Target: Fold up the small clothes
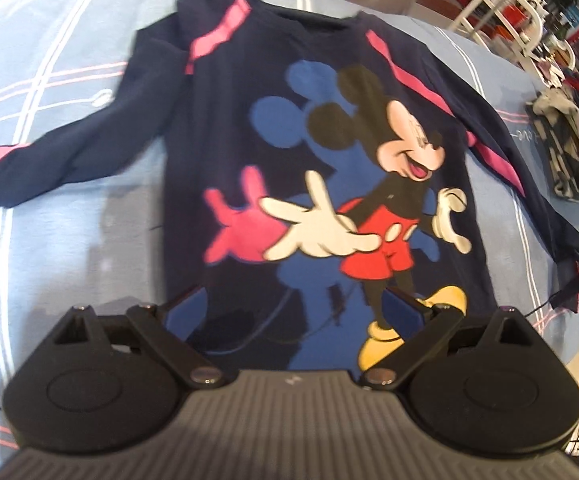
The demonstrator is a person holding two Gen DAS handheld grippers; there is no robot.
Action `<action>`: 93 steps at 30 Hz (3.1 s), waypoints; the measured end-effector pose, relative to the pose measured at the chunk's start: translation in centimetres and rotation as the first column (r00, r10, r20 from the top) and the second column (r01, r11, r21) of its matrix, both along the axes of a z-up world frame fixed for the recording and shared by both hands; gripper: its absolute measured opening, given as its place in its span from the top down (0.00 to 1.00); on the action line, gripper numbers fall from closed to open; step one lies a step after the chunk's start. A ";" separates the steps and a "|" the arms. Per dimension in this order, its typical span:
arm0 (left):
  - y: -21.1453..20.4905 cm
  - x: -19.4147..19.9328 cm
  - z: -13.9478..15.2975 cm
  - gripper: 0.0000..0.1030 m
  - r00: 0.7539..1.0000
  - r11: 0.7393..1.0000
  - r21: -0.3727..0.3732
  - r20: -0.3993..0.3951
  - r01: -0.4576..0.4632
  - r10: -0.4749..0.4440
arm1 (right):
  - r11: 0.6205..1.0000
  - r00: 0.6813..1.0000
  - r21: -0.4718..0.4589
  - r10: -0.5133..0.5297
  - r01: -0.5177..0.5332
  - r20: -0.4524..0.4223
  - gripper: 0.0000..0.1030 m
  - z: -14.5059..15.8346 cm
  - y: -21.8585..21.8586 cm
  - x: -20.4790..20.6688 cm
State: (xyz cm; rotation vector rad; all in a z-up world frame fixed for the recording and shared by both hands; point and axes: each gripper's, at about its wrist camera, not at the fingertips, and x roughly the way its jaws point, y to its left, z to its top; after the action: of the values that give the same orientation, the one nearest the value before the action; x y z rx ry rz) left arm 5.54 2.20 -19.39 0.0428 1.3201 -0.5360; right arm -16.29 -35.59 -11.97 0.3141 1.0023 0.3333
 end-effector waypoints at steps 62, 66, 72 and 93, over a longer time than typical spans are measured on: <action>-5.6 -2.9 -6.0 0.24 0.949 0.946 0.114 0.048 0.305 -0.312 | 0.980 0.981 0.050 -0.191 0.193 -0.036 0.00 -8.5 -2.9 21.7; -6.4 -2.8 -6.9 0.40 0.947 0.943 0.117 0.038 0.311 -0.317 | 0.960 0.964 0.132 -0.230 0.247 -0.130 0.00 -11.7 -4.4 23.9; -6.7 -2.8 -6.5 0.93 0.958 0.950 0.131 0.011 0.282 -0.286 | 0.975 0.963 0.079 -0.188 0.206 -0.192 0.05 -14.1 -1.8 26.9; -6.9 -3.4 -3.1 0.00 0.961 0.967 0.093 0.118 0.239 -0.249 | 0.990 0.984 -0.084 -0.125 0.115 -0.127 0.00 -11.3 -1.1 28.1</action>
State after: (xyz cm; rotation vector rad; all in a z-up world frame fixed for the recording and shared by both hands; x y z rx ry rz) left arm 2.17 -4.72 -22.51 0.3038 1.2160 -0.6793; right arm 11.83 -36.65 -23.29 0.3287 1.1182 0.1659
